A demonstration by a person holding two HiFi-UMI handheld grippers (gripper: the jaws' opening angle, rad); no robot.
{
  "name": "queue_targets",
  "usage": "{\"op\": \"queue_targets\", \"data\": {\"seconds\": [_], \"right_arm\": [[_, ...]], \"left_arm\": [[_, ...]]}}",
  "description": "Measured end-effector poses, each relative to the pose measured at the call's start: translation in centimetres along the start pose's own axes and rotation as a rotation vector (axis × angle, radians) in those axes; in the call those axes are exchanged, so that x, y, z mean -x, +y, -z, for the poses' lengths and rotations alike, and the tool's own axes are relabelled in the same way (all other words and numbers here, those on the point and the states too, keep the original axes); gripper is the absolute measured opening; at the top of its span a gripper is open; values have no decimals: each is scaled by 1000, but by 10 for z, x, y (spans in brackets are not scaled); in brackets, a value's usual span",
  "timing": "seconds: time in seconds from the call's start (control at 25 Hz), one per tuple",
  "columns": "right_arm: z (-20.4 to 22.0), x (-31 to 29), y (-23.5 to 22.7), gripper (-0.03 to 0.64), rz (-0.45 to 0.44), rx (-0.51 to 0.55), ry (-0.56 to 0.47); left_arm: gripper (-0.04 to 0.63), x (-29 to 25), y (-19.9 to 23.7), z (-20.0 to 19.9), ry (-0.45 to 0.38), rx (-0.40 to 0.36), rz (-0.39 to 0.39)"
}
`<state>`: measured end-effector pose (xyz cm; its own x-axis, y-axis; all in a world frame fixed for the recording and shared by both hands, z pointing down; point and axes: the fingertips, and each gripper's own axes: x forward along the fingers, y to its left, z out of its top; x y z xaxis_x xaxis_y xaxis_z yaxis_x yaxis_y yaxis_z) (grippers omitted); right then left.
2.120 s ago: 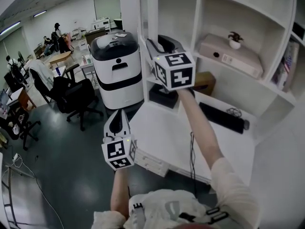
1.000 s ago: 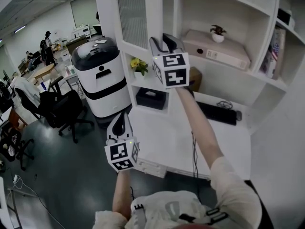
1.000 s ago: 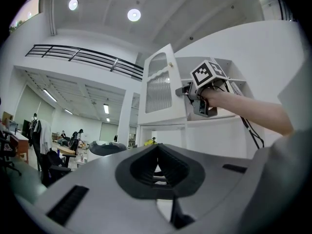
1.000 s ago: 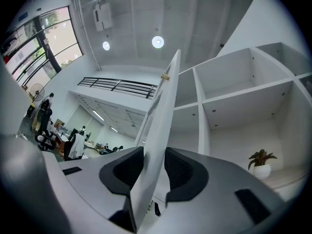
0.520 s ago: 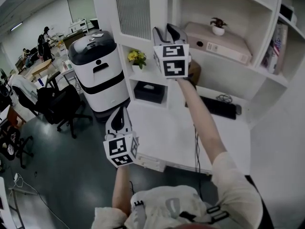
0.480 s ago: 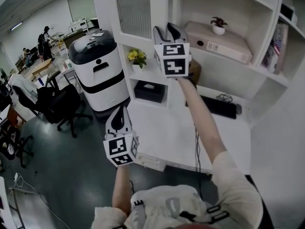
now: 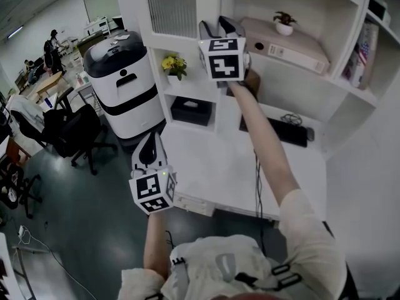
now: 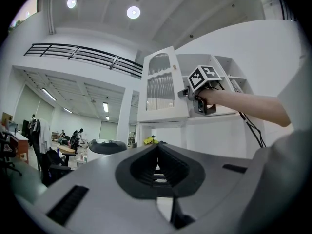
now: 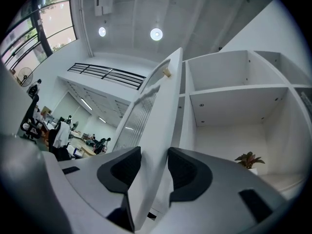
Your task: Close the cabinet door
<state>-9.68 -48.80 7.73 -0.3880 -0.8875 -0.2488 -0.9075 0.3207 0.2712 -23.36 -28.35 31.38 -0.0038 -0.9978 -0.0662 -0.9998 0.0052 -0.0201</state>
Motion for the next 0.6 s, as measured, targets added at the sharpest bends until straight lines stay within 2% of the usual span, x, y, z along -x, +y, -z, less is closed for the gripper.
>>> {"op": "queue_targets", "data": {"seconds": [0.28,0.6], "right_arm": [[4,-6,-6,163,17,21,32],[10,-18,-17,167,31,11,56]], "left_arm": [[5,2,4,-5,-2,-22,-4],[5,-1,9,-2,8,-13,-13]]}}
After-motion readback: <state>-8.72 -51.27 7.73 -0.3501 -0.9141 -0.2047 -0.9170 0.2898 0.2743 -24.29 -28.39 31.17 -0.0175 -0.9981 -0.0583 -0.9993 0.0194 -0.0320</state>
